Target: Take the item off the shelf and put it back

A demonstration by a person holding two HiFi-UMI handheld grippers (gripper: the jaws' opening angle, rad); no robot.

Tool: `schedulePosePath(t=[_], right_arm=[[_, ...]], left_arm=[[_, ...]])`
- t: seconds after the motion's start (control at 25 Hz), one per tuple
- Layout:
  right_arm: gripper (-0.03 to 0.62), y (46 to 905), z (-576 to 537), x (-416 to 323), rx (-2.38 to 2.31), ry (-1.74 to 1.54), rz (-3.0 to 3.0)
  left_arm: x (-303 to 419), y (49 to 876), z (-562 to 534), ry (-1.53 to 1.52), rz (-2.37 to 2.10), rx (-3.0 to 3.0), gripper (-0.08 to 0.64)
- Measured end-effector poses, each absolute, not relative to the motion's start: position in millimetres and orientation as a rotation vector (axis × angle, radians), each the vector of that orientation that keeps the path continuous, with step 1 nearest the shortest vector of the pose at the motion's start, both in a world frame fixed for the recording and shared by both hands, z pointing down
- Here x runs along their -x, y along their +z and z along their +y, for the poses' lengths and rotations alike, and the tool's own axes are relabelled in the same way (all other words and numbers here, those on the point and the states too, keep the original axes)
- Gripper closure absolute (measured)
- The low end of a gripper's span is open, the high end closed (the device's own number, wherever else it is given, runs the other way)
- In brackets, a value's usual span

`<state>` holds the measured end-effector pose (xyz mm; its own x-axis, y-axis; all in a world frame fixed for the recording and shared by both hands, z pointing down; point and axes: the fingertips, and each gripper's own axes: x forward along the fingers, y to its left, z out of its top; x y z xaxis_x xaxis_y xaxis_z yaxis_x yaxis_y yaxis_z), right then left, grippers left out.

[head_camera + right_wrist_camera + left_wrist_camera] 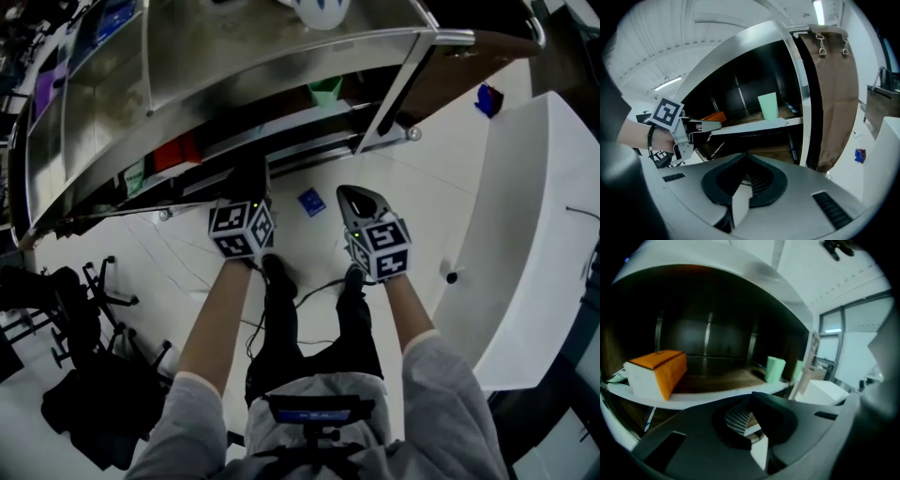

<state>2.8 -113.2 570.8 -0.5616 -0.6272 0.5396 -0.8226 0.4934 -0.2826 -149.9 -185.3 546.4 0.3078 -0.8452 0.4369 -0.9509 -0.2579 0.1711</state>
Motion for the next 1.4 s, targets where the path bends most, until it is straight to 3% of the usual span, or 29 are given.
schedulePosePath(t=[0.08,0.28,0.44,1.16,1.4], right_arm=[[0.583,587.5,-107.2,-5.9,-1.226,0.766,-2.358],[0.583,640.9,-94.7,-17.8,-1.271,0.825,-2.309],[0.583,689.8,-90.7,-28.4,-1.308,0.856,-2.266],[0.583,905.3,-80.1,-35.6,-1.327,0.923,-2.117],[0.583,988.6,-76.4,-28.4,-1.276,0.988,-2.065]], left_arm=[[133.9,570.4,-166.5,0.442,-1.519,-2.230,0.538],[111.7,662.9,-131.0,0.619,-1.326,-2.218,0.383],[102.0,747.7,-111.7,0.769,-1.194,-2.181,0.309],[71.7,1023.0,-83.8,1.224,-0.813,-2.067,0.122],[75.4,1113.5,-76.0,1.319,-0.753,-2.018,0.089]])
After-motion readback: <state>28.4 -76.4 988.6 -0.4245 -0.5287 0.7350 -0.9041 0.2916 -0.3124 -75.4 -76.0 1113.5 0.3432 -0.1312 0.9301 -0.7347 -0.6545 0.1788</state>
